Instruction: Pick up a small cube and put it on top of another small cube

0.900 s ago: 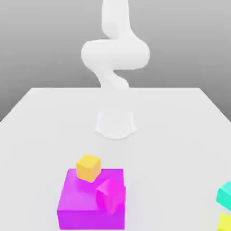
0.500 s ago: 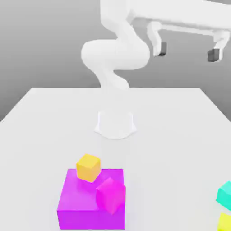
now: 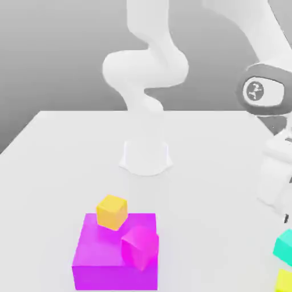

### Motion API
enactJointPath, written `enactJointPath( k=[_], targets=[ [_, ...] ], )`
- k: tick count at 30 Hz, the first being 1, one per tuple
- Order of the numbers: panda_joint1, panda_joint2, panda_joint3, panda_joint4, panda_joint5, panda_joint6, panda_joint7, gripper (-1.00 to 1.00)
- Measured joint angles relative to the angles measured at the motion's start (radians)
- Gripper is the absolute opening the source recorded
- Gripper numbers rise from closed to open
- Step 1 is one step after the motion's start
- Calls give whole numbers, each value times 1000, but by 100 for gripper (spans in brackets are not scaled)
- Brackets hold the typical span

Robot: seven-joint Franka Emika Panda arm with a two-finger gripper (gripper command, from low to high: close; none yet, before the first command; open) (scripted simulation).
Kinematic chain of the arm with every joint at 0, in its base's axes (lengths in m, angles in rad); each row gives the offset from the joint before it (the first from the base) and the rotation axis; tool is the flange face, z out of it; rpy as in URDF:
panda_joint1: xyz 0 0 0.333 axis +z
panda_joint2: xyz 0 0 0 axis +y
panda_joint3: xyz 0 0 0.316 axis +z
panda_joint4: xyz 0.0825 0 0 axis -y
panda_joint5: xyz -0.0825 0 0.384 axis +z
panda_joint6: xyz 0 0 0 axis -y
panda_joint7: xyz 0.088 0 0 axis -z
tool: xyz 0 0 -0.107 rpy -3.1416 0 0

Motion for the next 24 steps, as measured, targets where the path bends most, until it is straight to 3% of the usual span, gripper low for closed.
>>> enactJointPath(
  k=[3,6,7,14,18,24],
  targets=[
    [41,102,7,2,-15,45,14,0],
    [101,210,-58,26,-77,121,61,0],
    [119,241,-80,33,-97,144,76,-100],
    [122,246,-83,34,-100,148,79,-100],
    [64,122,-7,2,-10,58,12,-100],
    [-71,-77,-92,-111,19,-32,-62,-100]
  ],
)
